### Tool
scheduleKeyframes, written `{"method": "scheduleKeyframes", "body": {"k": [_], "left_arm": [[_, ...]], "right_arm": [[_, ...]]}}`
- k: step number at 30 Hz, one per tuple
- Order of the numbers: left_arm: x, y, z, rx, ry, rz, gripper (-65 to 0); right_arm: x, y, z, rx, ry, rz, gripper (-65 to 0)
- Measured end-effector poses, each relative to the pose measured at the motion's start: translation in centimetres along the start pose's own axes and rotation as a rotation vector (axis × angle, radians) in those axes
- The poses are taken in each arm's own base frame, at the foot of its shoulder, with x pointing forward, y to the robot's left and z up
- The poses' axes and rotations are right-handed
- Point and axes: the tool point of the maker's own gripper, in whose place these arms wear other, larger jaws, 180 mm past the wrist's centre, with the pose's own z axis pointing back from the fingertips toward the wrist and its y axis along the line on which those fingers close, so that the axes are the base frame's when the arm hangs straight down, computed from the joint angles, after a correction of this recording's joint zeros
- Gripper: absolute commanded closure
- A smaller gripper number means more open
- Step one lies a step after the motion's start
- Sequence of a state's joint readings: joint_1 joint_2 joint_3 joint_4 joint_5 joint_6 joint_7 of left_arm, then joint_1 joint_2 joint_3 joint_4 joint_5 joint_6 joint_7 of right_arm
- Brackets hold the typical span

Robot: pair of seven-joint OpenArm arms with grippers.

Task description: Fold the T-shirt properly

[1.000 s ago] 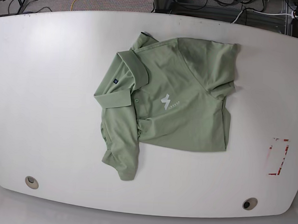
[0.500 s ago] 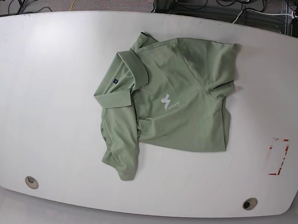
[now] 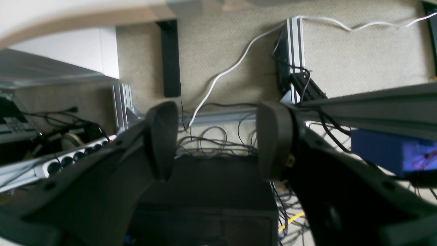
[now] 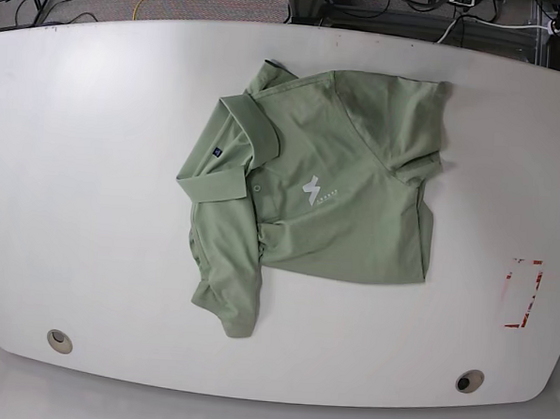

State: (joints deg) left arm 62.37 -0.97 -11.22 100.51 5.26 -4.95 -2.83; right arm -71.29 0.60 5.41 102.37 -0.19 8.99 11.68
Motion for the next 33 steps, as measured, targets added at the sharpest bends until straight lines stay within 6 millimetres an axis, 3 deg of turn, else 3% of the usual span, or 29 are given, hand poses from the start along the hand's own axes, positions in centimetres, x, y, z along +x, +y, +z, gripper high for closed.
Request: {"method": "scheduleKeyframes", "body": {"k": [10, 16, 29, 33], "left_arm": [[0.9, 0.6, 0.5, 0.012, -0.019, -0.008, -33.8], [3.1, 3.1, 1.9, 0.076, -0.065, -0.048, -33.7], [7.1, 4.6, 1.1, 0.126, -0.161, -0.053, -33.6], [7.1, 4.6, 1.0, 0.125, -0.158, -0.051, -33.7]], "right_arm": [[1.7, -0.2, 0.5, -0.009, -0.036, 0.01, -4.9], [3.1, -0.2, 1.2, -0.011, -0.063, 0.012, -4.9], [6.4, 0.0, -0.6, -0.005, -0.164, 0.016, -4.7], [6.4, 0.0, -0.8, -0.004, -0.166, 0.018, -4.7]]}}
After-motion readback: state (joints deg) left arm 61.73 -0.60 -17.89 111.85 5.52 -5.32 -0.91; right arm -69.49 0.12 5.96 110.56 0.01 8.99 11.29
